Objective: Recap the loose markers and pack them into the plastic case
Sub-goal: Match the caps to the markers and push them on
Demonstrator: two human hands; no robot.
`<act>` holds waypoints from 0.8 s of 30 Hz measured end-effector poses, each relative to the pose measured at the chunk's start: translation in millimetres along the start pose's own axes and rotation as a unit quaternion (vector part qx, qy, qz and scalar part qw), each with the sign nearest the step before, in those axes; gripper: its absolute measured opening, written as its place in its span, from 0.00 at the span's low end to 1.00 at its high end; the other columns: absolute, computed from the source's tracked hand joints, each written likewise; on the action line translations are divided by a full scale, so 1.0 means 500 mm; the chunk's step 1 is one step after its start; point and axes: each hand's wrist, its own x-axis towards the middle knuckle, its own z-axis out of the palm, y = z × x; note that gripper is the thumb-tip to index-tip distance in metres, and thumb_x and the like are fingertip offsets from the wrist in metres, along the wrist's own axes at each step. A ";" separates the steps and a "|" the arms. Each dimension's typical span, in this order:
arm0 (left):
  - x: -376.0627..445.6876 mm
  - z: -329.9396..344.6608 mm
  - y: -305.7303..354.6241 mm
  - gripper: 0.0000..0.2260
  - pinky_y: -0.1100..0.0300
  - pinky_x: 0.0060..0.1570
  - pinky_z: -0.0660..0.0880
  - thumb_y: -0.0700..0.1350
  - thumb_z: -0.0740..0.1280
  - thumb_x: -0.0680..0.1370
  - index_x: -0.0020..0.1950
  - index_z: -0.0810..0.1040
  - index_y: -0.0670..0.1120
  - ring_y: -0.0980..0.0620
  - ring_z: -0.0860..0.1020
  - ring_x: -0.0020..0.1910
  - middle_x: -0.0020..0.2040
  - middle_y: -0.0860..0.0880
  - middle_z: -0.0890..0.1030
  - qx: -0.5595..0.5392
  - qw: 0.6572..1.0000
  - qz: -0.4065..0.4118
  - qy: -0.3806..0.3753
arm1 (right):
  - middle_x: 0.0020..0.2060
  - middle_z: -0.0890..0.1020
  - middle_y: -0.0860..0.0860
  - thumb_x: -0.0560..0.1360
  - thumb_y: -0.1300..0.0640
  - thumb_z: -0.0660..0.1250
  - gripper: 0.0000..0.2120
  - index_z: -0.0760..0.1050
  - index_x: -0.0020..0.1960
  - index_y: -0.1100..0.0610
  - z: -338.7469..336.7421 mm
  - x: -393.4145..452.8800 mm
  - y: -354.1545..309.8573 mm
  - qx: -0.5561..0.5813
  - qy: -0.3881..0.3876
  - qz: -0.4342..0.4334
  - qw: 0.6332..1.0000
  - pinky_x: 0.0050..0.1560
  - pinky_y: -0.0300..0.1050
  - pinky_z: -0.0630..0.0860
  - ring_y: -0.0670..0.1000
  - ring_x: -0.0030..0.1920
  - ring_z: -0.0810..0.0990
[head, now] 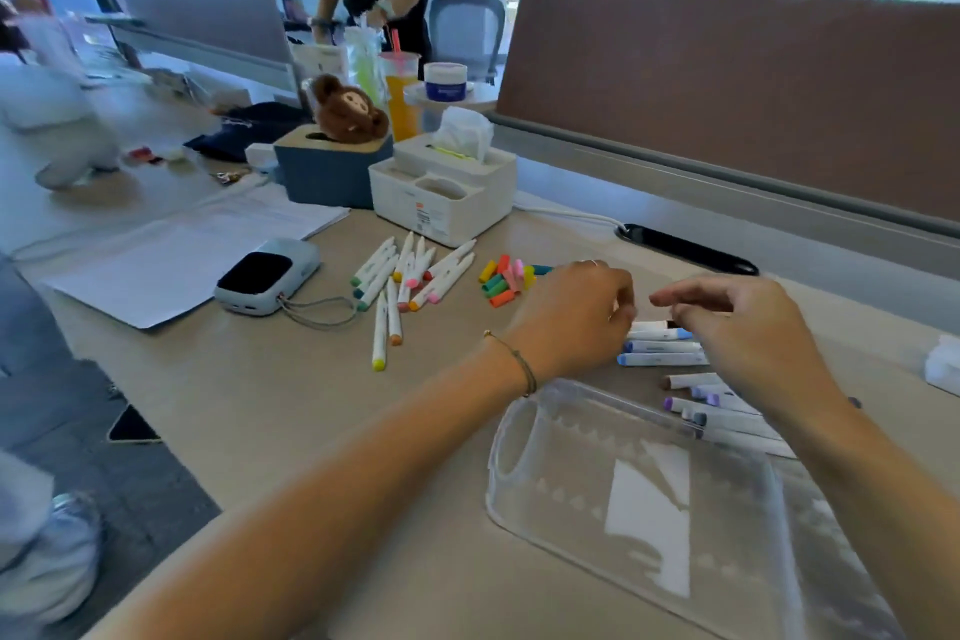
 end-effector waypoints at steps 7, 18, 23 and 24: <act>-0.065 -0.089 -0.178 0.07 0.55 0.47 0.76 0.48 0.63 0.80 0.52 0.80 0.49 0.49 0.78 0.48 0.47 0.50 0.81 0.038 0.981 -0.182 0.054 | 0.44 0.87 0.48 0.79 0.64 0.66 0.11 0.86 0.50 0.54 0.122 0.029 -0.098 0.016 -0.087 -0.038 0.995 0.53 0.43 0.78 0.45 0.47 0.83; -0.090 -0.160 -0.337 0.05 0.54 0.46 0.77 0.44 0.63 0.77 0.49 0.79 0.49 0.48 0.77 0.47 0.50 0.47 0.81 0.097 0.944 -0.310 0.049 | 0.40 0.87 0.49 0.75 0.66 0.66 0.14 0.85 0.42 0.50 0.233 0.081 -0.163 0.000 -0.143 -0.066 0.988 0.51 0.45 0.80 0.48 0.44 0.84; -0.072 -0.158 -0.349 0.08 0.59 0.39 0.77 0.52 0.64 0.80 0.48 0.80 0.50 0.53 0.78 0.40 0.44 0.51 0.81 0.073 0.947 -0.314 -0.006 | 0.37 0.86 0.45 0.75 0.66 0.65 0.15 0.84 0.40 0.50 0.240 0.123 -0.140 -0.004 -0.132 -0.024 0.991 0.42 0.36 0.77 0.39 0.37 0.84; -0.064 -0.155 -0.351 0.10 0.59 0.40 0.78 0.55 0.65 0.80 0.47 0.80 0.50 0.54 0.79 0.39 0.43 0.51 0.81 0.075 0.945 -0.318 -0.022 | 0.37 0.85 0.44 0.75 0.66 0.65 0.14 0.84 0.40 0.51 0.241 0.134 -0.132 -0.002 -0.130 -0.015 0.991 0.38 0.32 0.74 0.38 0.36 0.83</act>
